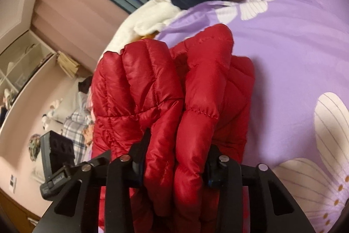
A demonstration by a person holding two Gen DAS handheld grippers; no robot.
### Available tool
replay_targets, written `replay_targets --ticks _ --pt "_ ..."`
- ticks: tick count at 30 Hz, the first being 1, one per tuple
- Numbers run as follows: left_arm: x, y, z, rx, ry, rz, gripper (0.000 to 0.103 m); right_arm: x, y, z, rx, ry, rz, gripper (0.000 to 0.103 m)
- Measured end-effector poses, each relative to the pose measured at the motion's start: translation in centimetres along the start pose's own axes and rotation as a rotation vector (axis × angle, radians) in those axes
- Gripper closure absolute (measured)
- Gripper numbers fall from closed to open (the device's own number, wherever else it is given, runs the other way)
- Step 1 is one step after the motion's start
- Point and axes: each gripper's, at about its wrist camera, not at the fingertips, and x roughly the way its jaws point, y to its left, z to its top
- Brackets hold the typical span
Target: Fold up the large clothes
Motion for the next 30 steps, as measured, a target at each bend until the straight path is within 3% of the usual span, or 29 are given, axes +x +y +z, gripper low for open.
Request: replay_targets --ticks 15,30 --pt "-7.4 3.7 -1.9 -0.026 -0.124 0.035 0.023 3.1 5.6 -0.7 -0.105 0.062 0.101 0.064" --pt "-14.0 9.9 -2.3 -0.146 -0.244 0.062 0.023 8.3 12.6 -1.9 -0.234 0.146 0.169 0.064"
